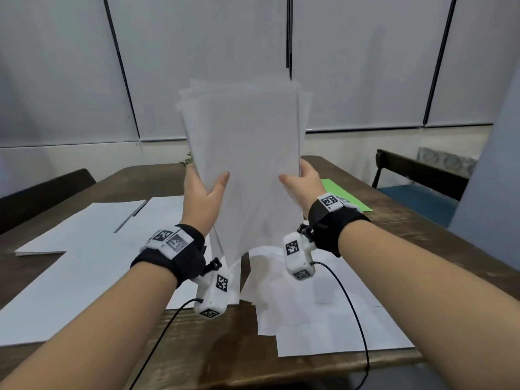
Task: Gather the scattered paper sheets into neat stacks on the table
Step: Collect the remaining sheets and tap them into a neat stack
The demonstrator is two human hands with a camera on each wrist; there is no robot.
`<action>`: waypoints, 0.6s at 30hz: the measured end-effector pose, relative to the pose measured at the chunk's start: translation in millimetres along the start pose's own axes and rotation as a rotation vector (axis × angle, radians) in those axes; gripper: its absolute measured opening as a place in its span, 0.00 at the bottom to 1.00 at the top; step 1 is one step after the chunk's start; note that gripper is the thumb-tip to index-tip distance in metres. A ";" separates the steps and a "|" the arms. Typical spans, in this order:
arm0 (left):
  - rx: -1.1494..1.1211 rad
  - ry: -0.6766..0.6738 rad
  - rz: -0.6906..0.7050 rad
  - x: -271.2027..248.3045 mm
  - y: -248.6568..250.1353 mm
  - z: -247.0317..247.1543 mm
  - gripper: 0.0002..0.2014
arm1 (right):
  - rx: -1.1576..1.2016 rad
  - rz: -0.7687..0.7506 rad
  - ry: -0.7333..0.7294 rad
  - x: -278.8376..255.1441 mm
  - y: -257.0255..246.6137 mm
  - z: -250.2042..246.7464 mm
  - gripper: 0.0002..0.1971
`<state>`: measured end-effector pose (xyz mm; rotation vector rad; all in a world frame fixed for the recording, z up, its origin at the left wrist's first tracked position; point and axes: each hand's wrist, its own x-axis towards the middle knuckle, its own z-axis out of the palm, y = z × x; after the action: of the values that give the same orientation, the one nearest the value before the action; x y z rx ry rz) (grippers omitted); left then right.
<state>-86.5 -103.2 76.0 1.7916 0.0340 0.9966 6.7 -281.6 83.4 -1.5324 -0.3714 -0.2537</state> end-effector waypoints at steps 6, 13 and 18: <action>-0.051 0.035 0.016 -0.5 -5.8 -3.0 0.35 | 0.032 0.106 -0.039 -4.0 10.4 -3.6 0.32; -0.049 0.045 0.110 12.2 10.5 0.7 0.19 | 0.173 0.082 -0.016 -1.5 6.0 2.2 0.23; -0.113 0.100 0.066 22.5 6.4 1.8 0.29 | 0.159 0.083 -0.029 1.8 6.4 6.7 0.19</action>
<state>-73.3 -97.3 94.4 1.6482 -0.0192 1.1131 10.3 -274.6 78.2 -1.3922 -0.3422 -0.1340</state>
